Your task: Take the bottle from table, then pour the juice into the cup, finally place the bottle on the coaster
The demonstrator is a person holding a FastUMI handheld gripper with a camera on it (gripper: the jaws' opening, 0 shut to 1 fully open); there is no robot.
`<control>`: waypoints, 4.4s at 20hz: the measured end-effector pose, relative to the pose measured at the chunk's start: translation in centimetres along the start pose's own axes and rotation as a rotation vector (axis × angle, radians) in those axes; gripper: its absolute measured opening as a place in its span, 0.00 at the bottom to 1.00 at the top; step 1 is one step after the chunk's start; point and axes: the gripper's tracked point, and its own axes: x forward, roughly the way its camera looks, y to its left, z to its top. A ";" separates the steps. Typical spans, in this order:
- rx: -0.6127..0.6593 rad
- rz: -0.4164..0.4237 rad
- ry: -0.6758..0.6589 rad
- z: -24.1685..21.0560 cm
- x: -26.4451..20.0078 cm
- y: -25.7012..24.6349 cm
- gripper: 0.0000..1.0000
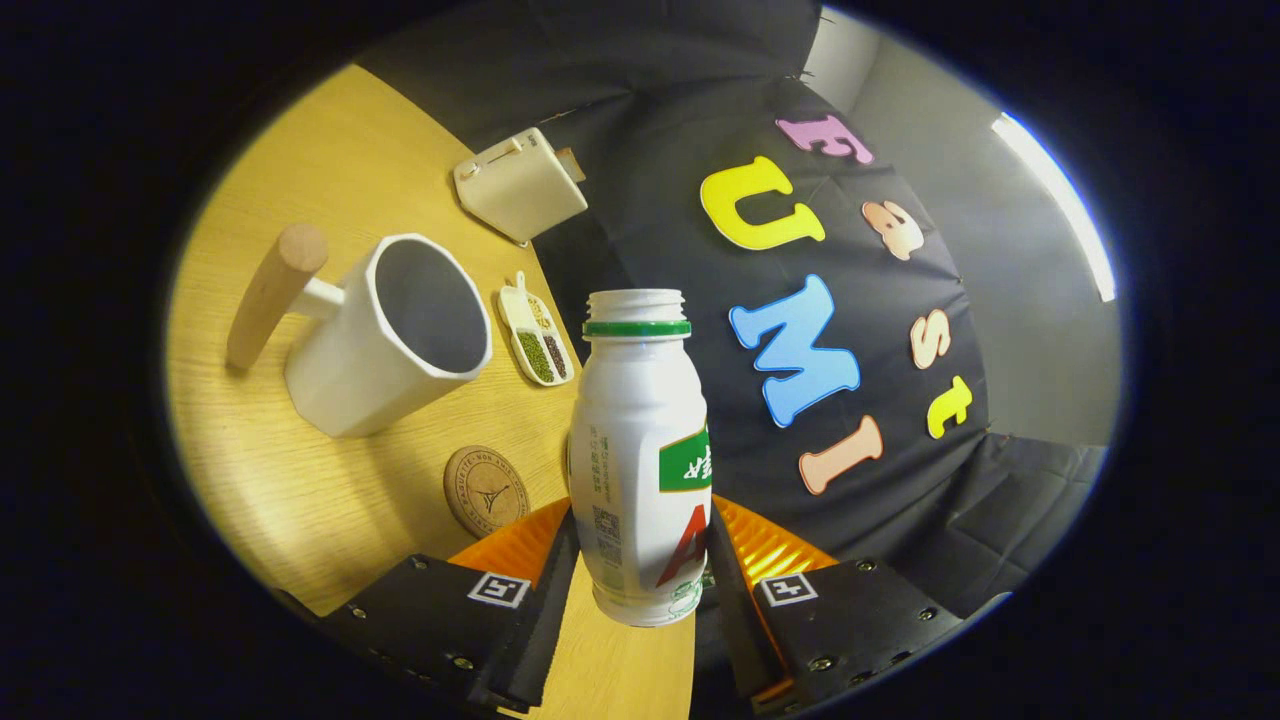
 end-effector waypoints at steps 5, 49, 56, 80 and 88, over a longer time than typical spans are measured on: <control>-0.102 -0.020 -0.006 0.4 0.1 0.0 0.68; -0.521 -0.137 -0.064 2.4 -0.8 -2.6 0.69; -0.540 -0.145 -0.073 2.5 -0.8 -2.7 0.68; -0.614 -0.152 -0.081 2.9 -0.8 -2.9 0.68; -0.622 -0.153 -0.085 3.0 -0.9 -2.9 0.68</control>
